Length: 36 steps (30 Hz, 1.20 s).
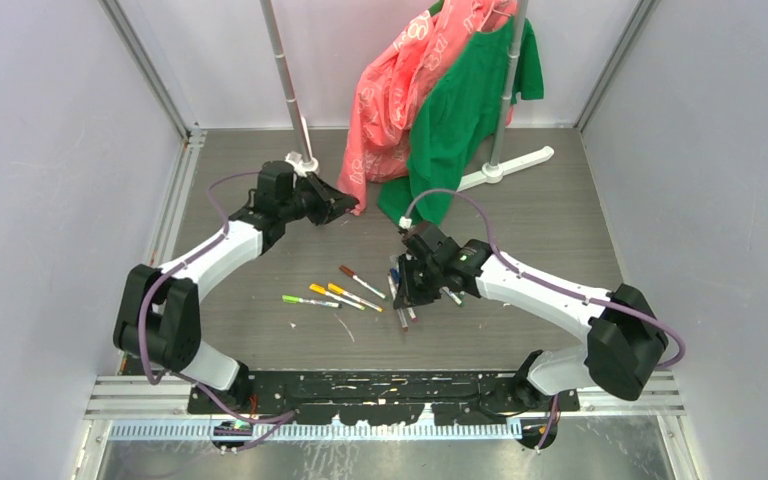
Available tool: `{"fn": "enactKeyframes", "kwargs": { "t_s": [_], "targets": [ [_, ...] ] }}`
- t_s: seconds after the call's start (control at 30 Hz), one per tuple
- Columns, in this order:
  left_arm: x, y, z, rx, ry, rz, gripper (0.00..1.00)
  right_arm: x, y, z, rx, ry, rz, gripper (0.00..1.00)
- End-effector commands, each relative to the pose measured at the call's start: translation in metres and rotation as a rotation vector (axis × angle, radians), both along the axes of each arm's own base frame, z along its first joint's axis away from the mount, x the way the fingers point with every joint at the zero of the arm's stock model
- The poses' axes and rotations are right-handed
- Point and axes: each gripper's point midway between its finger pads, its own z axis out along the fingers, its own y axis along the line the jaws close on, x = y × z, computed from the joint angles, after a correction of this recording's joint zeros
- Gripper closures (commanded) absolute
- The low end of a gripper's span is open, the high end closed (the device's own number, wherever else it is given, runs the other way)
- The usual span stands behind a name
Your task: Open the pen caps
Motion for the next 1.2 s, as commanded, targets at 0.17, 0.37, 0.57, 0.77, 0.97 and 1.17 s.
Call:
{"fn": "enactKeyframes", "kwargs": {
  "t_s": [0.17, 0.37, 0.57, 0.77, 0.97, 1.17],
  "targets": [
    [-0.003, -0.001, -0.037, 0.131, 0.063, -0.085, 1.00, 0.052, -0.075, 0.031, -0.198, -0.166, -0.254, 0.99],
    [-0.019, 0.010, -0.080, 0.282, 0.132, -0.134, 1.00, 0.072, -0.145, 0.015, -0.363, -0.127, -0.474, 0.99],
    [-0.017, 0.006, -0.110, 0.370, 0.167, -0.159, 1.00, 0.090, -0.190, -0.006, -0.469, -0.073, -0.592, 0.99],
    [-0.003, 0.003, -0.127, 0.417, 0.181, -0.160, 1.00, 0.114, -0.216, -0.028, -0.548, -0.012, -0.635, 0.99],
    [0.010, -0.003, -0.143, 0.429, 0.207, -0.172, 1.00, 0.134, -0.237, -0.047, -0.594, 0.035, -0.666, 0.99],
    [0.010, -0.001, -0.161, 0.458, 0.245, -0.174, 0.95, 0.143, -0.239, -0.067, -0.618, 0.087, -0.654, 0.99]
  ]
}}
